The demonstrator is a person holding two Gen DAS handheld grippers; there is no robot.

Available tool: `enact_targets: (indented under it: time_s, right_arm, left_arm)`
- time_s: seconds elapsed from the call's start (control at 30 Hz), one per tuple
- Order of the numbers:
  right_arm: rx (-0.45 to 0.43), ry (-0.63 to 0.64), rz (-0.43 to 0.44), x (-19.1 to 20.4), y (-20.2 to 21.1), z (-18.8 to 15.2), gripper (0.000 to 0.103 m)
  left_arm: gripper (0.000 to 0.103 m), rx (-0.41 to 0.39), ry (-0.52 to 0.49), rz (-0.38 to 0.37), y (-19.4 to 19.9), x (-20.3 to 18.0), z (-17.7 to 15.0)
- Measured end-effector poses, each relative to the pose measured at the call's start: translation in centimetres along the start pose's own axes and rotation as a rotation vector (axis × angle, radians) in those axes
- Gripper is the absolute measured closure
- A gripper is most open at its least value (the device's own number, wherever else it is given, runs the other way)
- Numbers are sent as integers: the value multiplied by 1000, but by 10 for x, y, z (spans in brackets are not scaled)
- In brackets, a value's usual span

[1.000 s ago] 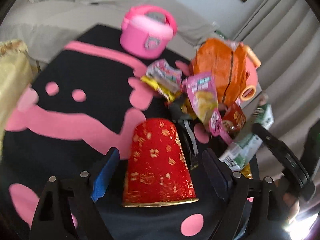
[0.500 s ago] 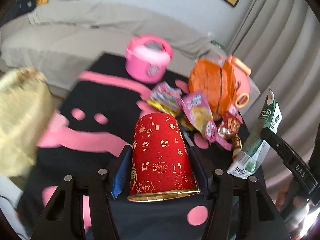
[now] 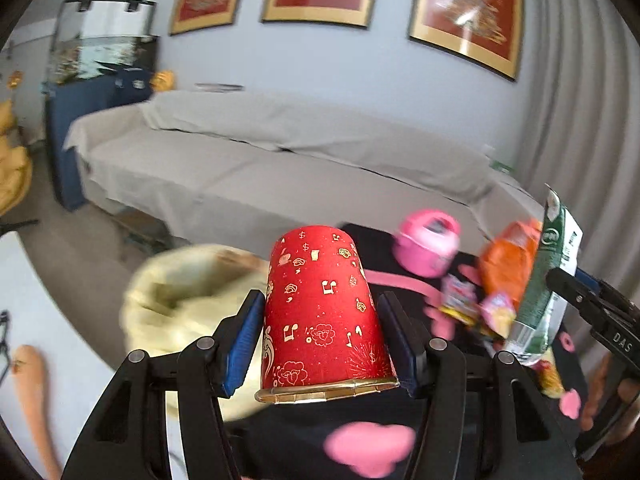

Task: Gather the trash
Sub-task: 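Carry the red cup into the yellow bag with the left tool while the right tool drops the carton in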

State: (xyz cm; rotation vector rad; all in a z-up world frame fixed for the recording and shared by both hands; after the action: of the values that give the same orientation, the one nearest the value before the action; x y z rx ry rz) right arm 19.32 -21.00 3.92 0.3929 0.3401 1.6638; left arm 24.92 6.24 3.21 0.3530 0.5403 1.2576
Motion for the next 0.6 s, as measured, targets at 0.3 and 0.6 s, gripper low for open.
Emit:
enact_targets:
  time_s: [0.3, 0.6]
  right_arm:
    - [39, 73, 79, 52, -62, 15, 51]
    - [145, 106, 80, 59, -124, -2, 51]
  left_arm:
    - [44, 25, 93, 31, -31, 91, 20]
    - [29, 152, 182, -5, -116, 127, 7]
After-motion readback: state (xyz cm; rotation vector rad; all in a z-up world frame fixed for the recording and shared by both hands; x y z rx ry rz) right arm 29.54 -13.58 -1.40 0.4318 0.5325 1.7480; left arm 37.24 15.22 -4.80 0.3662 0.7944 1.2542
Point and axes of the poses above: each gripper's, at about its wrist camera, not at the fingertips, and y roughly against the way its jaws point, x to its left, z to its top, the point moved 3 cm from there along -y, roughly the way its jaws point
